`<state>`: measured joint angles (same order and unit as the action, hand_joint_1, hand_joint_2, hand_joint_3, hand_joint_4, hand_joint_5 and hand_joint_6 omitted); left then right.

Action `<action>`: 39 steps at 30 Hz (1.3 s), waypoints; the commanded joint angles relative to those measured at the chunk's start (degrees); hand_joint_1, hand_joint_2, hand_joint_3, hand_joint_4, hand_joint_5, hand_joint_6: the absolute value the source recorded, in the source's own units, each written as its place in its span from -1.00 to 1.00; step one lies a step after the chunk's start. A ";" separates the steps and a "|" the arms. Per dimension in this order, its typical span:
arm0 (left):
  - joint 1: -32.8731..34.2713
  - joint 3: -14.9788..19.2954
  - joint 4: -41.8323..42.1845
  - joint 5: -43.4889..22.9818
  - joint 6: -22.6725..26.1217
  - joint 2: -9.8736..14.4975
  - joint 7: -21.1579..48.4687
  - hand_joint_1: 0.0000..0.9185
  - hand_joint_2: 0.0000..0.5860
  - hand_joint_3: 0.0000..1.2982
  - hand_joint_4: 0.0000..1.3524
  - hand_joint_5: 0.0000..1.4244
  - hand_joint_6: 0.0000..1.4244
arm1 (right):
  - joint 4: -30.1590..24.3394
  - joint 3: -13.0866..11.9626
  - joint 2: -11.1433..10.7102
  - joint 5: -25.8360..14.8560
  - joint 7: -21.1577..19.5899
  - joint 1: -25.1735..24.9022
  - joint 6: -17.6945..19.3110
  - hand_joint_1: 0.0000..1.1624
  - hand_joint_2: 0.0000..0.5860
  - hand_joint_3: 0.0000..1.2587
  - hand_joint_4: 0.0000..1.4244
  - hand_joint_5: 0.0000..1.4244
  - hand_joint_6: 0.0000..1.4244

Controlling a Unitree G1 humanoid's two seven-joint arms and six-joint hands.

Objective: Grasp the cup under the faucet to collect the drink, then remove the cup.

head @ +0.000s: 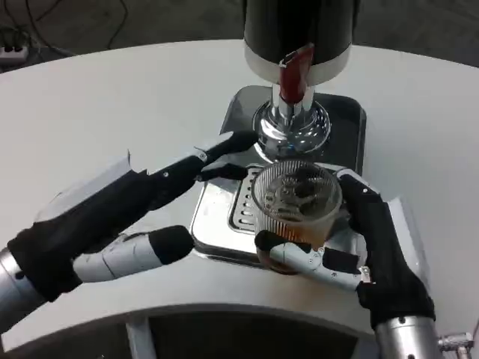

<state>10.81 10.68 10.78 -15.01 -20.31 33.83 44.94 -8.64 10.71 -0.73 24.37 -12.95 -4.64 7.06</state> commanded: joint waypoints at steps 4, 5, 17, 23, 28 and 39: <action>-4.36 2.56 -0.25 0.90 -10.08 3.03 1.52 -1.00 -0.71 -0.87 -0.98 -0.85 -0.91 | -13.02 -1.62 -2.44 -5.39 7.20 6.46 -1.03 0.55 -0.53 0.20 0.08 0.31 0.16; -4.74 2.68 -0.25 0.89 -10.87 3.21 1.49 -1.00 -0.71 -0.87 -0.98 -0.85 -0.91 | -14.19 -1.75 -2.75 -5.79 7.92 7.23 -1.33 0.56 -0.53 0.20 0.08 0.31 0.16; -7.99 2.97 2.44 1.36 -19.80 5.93 1.22 -1.00 -0.68 -0.88 -1.00 -0.89 -0.95 | -24.23 -3.07 -4.83 -9.78 14.46 14.36 -3.73 0.54 -0.53 0.20 0.08 0.32 0.16; -9.37 4.02 3.55 2.66 -24.29 7.93 0.92 -1.00 -0.68 -0.89 -1.00 -0.93 -0.98 | -28.71 -4.47 -6.00 -11.84 17.17 17.21 -5.09 0.54 -0.53 0.20 0.08 0.32 0.16; -9.75 5.09 3.58 4.11 -27.34 8.95 0.13 -1.00 -0.67 -0.90 -1.00 -0.98 -1.00 | -32.35 -6.34 -7.17 -13.95 19.16 18.78 -7.01 0.54 -0.53 0.20 0.09 0.32 0.16; -12.76 7.02 2.17 7.89 -33.92 11.94 -0.75 -1.00 -0.68 -0.99 -1.00 -1.00 -1.00 | -39.30 -12.79 -11.58 -19.81 24.49 21.56 -11.08 0.54 -0.54 0.20 0.09 0.33 0.18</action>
<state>-0.44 16.95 12.86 -8.27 -52.47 44.39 44.97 -45.04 -1.25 -11.80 6.75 10.57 16.26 -3.17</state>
